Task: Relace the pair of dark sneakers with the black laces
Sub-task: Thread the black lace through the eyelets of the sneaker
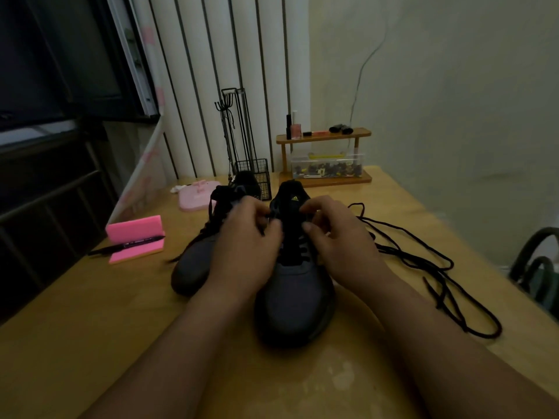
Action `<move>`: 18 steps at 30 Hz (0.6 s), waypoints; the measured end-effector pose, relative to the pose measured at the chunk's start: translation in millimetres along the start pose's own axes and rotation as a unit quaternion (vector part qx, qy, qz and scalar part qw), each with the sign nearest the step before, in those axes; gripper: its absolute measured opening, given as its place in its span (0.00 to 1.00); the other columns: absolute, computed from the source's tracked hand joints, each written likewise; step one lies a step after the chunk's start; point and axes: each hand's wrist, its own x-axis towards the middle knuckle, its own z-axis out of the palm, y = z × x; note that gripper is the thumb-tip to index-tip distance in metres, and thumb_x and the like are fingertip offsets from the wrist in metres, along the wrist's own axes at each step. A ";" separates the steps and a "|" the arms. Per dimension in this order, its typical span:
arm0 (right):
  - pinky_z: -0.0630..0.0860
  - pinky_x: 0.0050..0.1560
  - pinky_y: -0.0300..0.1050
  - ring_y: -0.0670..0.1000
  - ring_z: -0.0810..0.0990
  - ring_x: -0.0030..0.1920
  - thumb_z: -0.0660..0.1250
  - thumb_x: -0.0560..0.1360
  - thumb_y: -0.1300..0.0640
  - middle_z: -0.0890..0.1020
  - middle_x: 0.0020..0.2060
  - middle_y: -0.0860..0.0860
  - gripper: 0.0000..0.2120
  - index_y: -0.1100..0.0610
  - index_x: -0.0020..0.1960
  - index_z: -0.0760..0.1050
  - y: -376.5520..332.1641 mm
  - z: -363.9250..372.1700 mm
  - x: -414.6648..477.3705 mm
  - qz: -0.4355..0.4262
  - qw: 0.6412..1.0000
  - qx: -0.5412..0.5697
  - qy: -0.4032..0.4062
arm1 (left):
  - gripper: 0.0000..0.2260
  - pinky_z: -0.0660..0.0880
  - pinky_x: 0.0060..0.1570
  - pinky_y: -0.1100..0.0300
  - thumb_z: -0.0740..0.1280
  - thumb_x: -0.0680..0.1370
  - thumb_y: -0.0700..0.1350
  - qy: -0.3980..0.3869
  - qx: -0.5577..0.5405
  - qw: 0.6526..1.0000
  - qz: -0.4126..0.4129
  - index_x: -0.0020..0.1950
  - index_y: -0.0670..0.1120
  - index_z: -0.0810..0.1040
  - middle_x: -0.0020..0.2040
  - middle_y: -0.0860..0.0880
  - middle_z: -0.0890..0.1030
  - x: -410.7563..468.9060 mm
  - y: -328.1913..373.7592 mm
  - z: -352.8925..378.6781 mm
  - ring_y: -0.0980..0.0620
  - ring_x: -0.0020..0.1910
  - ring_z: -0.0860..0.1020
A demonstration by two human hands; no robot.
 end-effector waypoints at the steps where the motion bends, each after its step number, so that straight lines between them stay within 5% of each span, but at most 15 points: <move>1: 0.79 0.48 0.49 0.44 0.76 0.48 0.68 0.82 0.54 0.75 0.49 0.44 0.09 0.45 0.60 0.75 -0.1 0.7 0.9 -0.017 1.000 -0.017 -0.001 | 0.08 0.69 0.42 0.67 0.70 0.81 0.49 -0.039 0.002 0.999 -0.006 0.58 0.52 0.74 0.53 0.54 0.75 2.8 0.5 6.4 0.59 0.48 0.75; 8: 0.78 0.44 0.50 0.47 0.75 0.47 0.67 0.82 0.53 0.73 0.48 0.45 0.05 0.45 0.56 0.76 0.3 6.3 7.7 -0.070 0.995 -0.074 0.011 | 0.18 0.71 0.45 0.74 0.70 0.81 0.44 -0.049 -0.107 0.993 0.010 0.68 0.58 0.73 0.54 0.54 0.70 -0.3 -13.5 18.2 0.63 0.46 0.73; 12: 0.76 0.45 0.44 0.45 0.73 0.48 0.67 0.82 0.47 0.71 0.49 0.44 0.11 0.42 0.64 0.77 -0.8 7.8 10.3 -0.051 0.994 -0.095 -0.003 | 0.22 0.75 0.46 0.69 0.67 0.82 0.40 -0.080 -0.177 0.981 -0.027 0.71 0.60 0.70 0.56 0.52 0.70 -1.9 -16.2 18.1 0.60 0.43 0.73; 16: 0.71 0.44 0.38 0.42 0.72 0.46 0.69 0.81 0.51 0.71 0.46 0.44 0.06 0.47 0.57 0.81 -9.4 12.9 13.4 -0.043 0.996 -0.076 0.028 | 0.23 0.76 0.47 0.60 0.69 0.80 0.41 -0.074 -0.209 0.973 -0.061 0.70 0.58 0.66 0.57 0.49 0.72 -3.2 -22.1 21.3 0.48 0.47 0.75; 18: 0.70 0.45 0.35 0.42 0.74 0.47 0.69 0.81 0.53 0.74 0.46 0.45 0.03 0.49 0.53 0.81 -12.8 12.4 13.5 -0.020 0.999 -0.022 0.032 | 0.23 0.75 0.46 0.64 0.70 0.79 0.42 -0.061 -0.202 0.976 -0.062 0.69 0.57 0.66 0.58 0.50 0.72 -5.1 -22.8 22.6 0.48 0.48 0.75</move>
